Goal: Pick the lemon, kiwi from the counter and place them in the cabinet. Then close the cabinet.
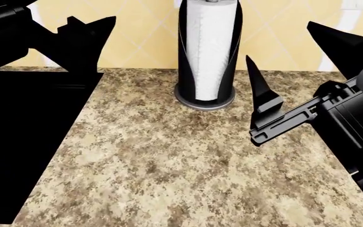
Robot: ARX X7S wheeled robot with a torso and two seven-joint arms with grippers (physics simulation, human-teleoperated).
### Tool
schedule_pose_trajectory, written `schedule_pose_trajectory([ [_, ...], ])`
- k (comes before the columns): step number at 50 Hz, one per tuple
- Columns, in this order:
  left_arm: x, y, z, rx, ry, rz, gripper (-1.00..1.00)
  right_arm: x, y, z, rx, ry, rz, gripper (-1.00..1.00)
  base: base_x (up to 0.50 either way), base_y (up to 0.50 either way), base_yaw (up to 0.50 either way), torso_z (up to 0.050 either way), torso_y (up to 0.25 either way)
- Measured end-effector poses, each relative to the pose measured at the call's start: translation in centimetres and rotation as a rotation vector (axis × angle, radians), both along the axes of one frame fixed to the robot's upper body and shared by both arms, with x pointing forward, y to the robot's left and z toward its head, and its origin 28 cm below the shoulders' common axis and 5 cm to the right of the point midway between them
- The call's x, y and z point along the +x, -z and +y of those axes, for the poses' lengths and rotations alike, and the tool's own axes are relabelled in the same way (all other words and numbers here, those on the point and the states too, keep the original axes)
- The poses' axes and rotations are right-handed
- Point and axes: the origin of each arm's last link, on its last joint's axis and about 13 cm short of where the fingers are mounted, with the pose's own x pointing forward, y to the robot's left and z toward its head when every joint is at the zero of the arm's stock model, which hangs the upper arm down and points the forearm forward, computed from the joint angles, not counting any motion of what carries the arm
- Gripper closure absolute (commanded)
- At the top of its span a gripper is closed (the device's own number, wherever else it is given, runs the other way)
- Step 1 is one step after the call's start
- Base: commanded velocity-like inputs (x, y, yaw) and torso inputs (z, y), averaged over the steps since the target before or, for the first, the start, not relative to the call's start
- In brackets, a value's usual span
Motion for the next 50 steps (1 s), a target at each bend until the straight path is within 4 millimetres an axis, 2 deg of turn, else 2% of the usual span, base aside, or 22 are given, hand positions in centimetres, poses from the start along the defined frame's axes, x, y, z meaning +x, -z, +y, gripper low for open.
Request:
schedule_pose_trajectory([
  [26, -0.6, 0.5, 0.1, -0.047, -0.015, -0.007, -1.0, -0.2, -0.1, -0.2, 0.012, 0.011, 0.0, -1.0, 0.0, 0.01, 0.0, 0.0, 0.0],
  [39, -2.0, 0.8, 0.8, -0.245, -0.113, -0.014, -1.0, -0.5, -0.3, -0.6, 0.023, 0.021, -0.007, -1.0, 0.0, 0.0, 0.0, 0.0, 0.0],
  [50, -2.7, 1.2, 1.5, -0.418, -0.196, 0.046, -1.0, -0.8, -0.5, -0.8, 0.031, 0.031, -0.016, -1.0, 0.0, 0.0, 0.0, 0.0, 0.0],
])
